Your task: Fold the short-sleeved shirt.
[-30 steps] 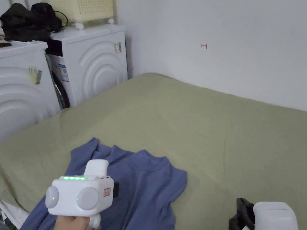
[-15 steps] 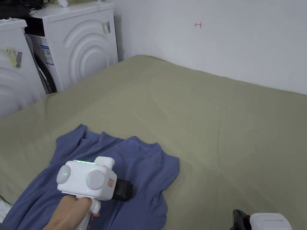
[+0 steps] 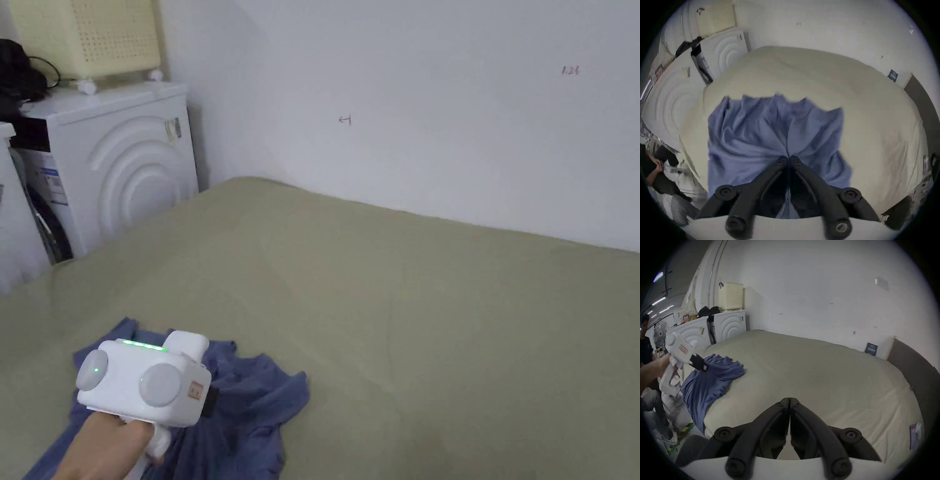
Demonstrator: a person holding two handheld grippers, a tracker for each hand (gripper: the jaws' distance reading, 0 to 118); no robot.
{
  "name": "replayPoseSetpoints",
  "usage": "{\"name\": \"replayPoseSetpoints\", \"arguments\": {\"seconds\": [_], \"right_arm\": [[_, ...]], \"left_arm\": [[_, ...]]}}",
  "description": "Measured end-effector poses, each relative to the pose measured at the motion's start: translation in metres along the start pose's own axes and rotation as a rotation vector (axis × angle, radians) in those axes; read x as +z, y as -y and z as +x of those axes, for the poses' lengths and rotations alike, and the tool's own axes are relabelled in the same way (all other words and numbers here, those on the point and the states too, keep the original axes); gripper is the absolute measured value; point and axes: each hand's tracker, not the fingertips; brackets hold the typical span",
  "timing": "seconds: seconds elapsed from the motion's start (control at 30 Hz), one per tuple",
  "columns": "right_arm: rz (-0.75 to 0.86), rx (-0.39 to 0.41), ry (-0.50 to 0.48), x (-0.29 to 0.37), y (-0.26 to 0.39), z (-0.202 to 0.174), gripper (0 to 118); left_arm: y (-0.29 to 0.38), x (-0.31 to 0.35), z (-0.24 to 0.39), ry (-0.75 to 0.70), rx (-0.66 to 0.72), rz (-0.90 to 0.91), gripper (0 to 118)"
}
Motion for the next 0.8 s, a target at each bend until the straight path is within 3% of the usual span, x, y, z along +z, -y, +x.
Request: {"name": "replayPoseSetpoints", "arguments": {"seconds": [0.2,0.5,0.67,0.8], "right_arm": [[0.039,-0.05,0.112,0.052,0.004,0.046,6],[0.057,-0.133,0.257,0.096,0.018,0.104,6],[0.041,-0.171,0.318,0.101,0.028,0.132,6],[0.003,-0.199,0.359,0.093,0.041,0.153,6]], "left_arm": [[-0.048,0.052,0.085,0.143,-0.1,0.141,1],[-0.074,0.106,0.272,0.427,-0.36,0.235,1],[-0.066,0.086,0.373,0.544,-0.461,0.19,1],[-0.044,0.031,0.435,0.566,-0.495,0.066,1]]}}
